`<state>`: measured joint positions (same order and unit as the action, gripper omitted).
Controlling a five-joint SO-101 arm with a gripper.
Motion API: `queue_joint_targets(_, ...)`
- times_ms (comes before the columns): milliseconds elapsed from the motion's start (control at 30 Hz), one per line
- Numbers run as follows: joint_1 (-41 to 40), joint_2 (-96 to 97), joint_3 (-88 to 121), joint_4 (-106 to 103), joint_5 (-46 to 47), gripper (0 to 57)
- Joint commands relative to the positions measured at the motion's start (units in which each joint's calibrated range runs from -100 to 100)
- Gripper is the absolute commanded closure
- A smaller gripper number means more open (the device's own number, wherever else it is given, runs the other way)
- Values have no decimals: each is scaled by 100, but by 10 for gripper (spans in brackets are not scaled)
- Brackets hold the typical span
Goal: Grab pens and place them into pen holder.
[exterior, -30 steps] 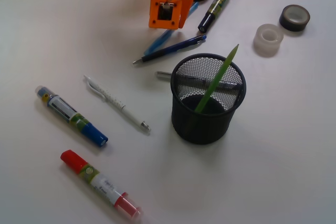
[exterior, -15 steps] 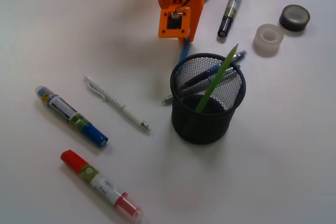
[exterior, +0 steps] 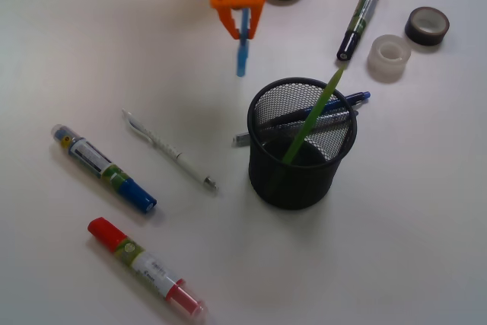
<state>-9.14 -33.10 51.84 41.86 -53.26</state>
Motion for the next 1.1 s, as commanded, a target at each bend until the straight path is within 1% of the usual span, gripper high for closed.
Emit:
queue_joint_targets(0,20,-86,-1190,-975,313,570)
queue_joint_targets(133,-152,399,-1652,-2593,440,570)
queue_joint_targets(367,-488,1869,-2077,-5174,454,570)
queue_joint_targets(567,-630,2957,-2485,-6163,518,570)
queue_joint_targets(867,-593,4130,-2503,-7738,523,570)
queue_joint_targets(1067,-593,4827,-2494,-9059,777,570)
